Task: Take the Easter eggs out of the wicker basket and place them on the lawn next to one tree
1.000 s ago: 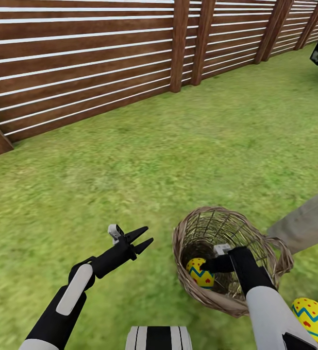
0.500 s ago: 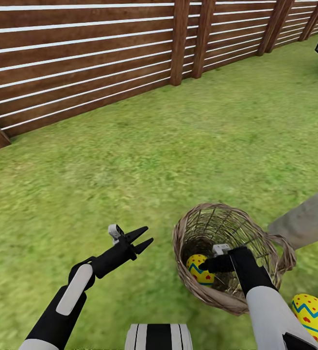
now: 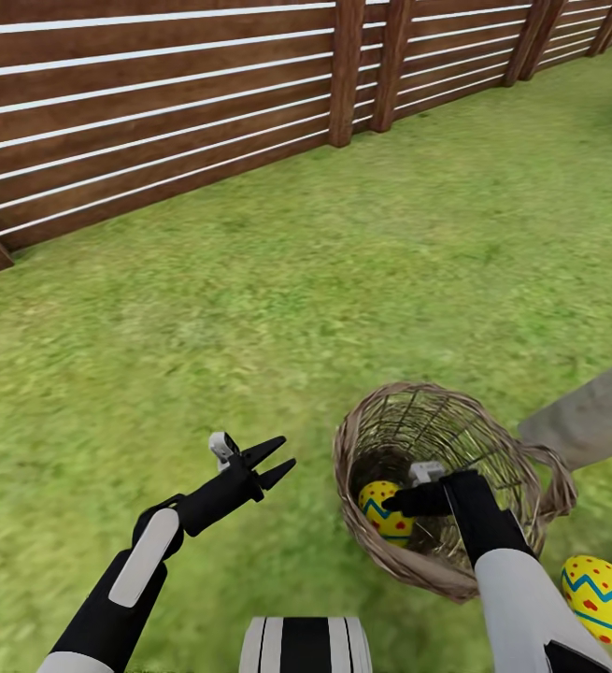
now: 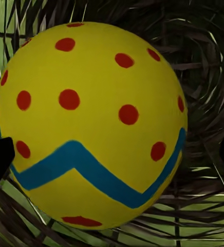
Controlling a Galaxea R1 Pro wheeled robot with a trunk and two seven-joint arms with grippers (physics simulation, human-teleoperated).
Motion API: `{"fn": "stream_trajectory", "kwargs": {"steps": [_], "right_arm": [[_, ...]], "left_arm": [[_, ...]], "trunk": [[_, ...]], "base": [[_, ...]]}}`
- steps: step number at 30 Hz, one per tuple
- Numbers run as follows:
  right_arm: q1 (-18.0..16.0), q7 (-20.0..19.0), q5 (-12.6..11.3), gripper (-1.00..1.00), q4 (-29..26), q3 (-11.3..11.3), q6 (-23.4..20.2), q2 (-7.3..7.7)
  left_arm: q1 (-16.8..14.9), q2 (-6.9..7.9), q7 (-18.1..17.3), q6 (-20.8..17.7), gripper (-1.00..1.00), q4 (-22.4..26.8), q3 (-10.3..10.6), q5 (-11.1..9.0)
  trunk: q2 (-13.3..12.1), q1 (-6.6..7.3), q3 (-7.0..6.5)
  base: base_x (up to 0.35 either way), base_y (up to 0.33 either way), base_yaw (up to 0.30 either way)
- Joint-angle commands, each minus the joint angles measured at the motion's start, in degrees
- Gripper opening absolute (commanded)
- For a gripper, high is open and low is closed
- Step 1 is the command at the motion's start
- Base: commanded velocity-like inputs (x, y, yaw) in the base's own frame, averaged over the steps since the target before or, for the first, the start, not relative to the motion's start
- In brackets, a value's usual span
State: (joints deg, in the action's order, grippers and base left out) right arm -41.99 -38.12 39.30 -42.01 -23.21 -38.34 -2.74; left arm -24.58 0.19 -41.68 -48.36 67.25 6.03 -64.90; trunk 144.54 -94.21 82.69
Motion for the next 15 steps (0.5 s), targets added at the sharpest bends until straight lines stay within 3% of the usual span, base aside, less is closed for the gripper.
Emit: {"fn": "stream_trajectory", "kwargs": {"steps": [1,15], "right_arm": [[0.0,-0.5,1.5,1.00,-0.1,-0.3,0.3,-0.07],[0.0,-0.6,1.5,1.00,0.0,-0.3,1.0,-0.07]], "left_arm": [[0.0,0.00,0.0,-0.3,1.00,0.0,0.0,-0.3],[0.0,-0.01,0.2,-0.3,1.00,0.0,0.1,-0.2]], "trunk": [[0.0,-0.02,0.27],[0.2,-0.38,3.37]], "base": [[0.000,0.000,0.000],[0.000,0.000,0.000]]}}
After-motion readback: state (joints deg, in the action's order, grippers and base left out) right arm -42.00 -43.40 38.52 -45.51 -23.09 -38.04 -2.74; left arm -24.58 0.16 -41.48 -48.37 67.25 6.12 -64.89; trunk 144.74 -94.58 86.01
